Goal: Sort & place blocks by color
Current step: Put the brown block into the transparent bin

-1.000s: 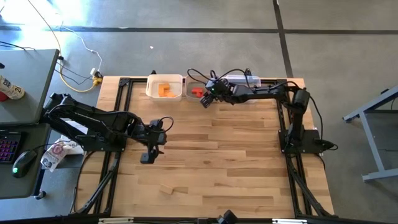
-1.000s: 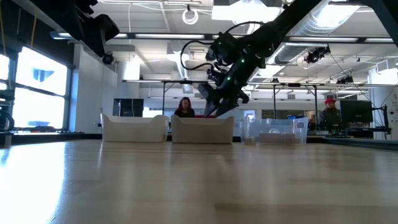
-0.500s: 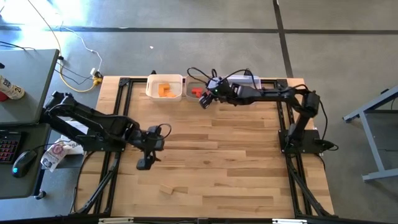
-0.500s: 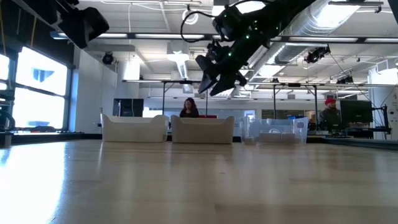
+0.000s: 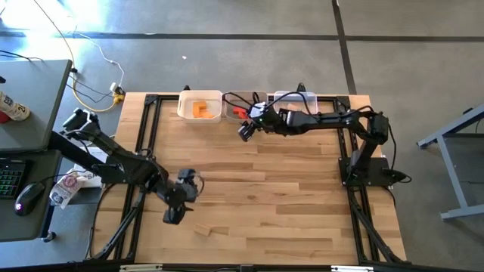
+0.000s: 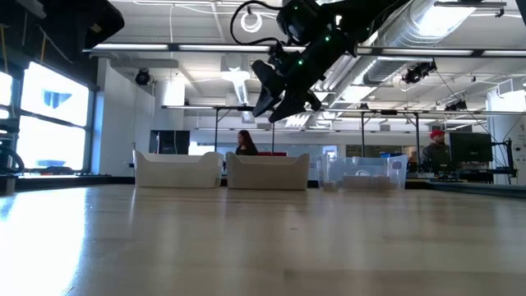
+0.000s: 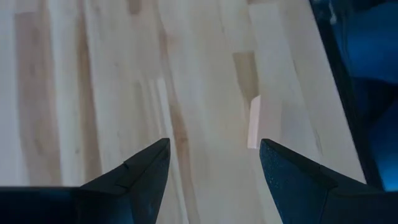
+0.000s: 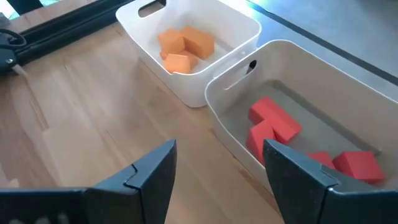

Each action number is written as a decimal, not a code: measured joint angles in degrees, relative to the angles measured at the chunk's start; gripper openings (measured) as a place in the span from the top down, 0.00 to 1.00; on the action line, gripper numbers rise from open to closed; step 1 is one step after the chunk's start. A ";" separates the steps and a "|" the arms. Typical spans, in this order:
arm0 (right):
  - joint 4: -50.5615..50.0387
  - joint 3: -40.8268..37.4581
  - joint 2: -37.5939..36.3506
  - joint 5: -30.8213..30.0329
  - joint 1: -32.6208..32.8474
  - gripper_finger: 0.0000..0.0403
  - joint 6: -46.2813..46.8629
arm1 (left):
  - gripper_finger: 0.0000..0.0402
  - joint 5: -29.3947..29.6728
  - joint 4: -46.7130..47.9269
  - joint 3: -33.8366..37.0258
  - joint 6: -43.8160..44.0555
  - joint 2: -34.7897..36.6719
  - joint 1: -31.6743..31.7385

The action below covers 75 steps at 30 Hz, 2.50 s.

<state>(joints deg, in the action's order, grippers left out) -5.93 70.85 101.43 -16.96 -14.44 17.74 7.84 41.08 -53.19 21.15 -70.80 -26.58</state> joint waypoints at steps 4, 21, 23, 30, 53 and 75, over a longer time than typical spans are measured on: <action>-0.13 0.00 0.00 -0.02 0.00 0.44 0.35 | 0.41 1.36 -1.57 -0.02 2.11 -4.02 -2.71; -0.61 0.00 0.00 -0.02 -0.02 0.44 1.48 | 0.41 1.69 -10.74 -0.04 9.76 -17.06 -10.03; -0.59 0.00 0.00 -0.02 -0.02 0.44 1.54 | 0.41 1.70 -11.97 -0.04 10.16 -18.25 -10.41; -1.29 0.00 0.00 -0.02 -0.02 0.44 2.02 | 0.41 1.60 -15.34 -0.04 10.40 -21.98 -11.42; -2.97 0.00 -0.15 0.01 6.19 0.44 1.60 | 0.62 -1.22 -18.97 -0.04 8.08 -28.66 -9.14; -9.04 0.00 -11.88 3.68 15.70 0.44 1.73 | 0.74 -3.63 -18.08 -0.02 -3.61 -25.44 1.66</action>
<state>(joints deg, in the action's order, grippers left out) -14.97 70.85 89.54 -13.28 1.27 19.46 4.21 22.99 -53.21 17.54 -96.24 -24.92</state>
